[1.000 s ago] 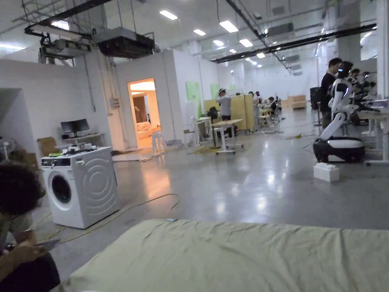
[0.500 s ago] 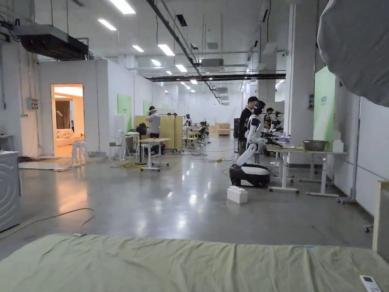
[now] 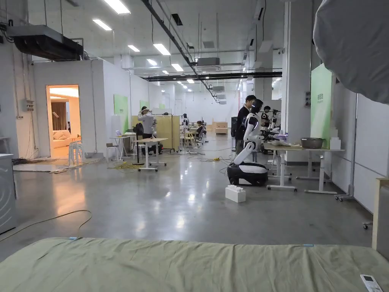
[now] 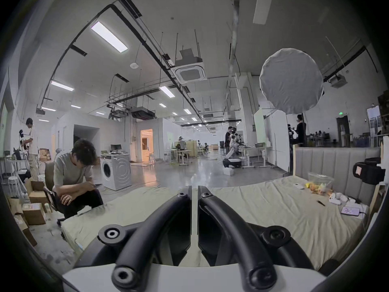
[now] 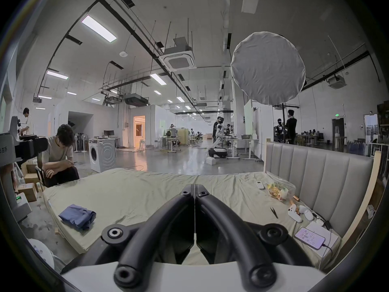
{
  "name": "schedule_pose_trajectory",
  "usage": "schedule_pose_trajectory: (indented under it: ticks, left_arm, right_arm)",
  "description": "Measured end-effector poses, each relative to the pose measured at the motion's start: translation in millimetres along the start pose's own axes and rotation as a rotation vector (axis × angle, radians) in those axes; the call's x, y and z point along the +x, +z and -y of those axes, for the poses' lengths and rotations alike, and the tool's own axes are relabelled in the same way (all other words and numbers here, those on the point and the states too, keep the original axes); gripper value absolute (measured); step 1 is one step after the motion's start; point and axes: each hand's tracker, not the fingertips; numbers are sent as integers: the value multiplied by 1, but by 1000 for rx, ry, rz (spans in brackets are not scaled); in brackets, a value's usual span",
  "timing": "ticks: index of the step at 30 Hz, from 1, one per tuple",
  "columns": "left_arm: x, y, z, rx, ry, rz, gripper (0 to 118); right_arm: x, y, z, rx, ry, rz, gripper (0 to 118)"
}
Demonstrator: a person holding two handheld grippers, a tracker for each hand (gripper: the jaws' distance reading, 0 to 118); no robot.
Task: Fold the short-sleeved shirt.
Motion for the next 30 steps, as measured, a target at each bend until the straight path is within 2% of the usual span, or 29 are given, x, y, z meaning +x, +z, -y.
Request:
schedule_pose_trajectory:
  ticks: [19, 21, 22, 23, 24, 26, 28, 30]
  left_arm:
    - [6, -5, 0, -39, 28, 71, 5]
    - [9, -5, 0, -44, 15, 68, 8]
    - [9, -5, 0, -43, 12, 68, 16]
    - [10, -4, -1, -40, 12, 69, 35]
    - [10, -4, -1, -37, 16, 73, 53]
    - [11, -3, -2, -32, 27, 86, 82]
    - [12, -3, -2, -26, 34, 97, 95]
    - [14, -4, -2, -33, 35, 114, 113]
  right_arm:
    - [-1, -6, -2, -4, 9, -19, 1]
    - [-3, -5, -4, -7, -3, -27, 18]
    - [-4, -6, -4, -10, -7, -32, 33]
    - [-6, -6, -4, -9, -7, -35, 58]
    - [-8, -7, -4, -10, -2, -32, 78]
    - [-12, -9, -5, -4, 13, -16, 104]
    - [-12, -6, -5, -7, 19, -15, 108]
    - [-12, -7, -6, -3, 16, -19, 109]
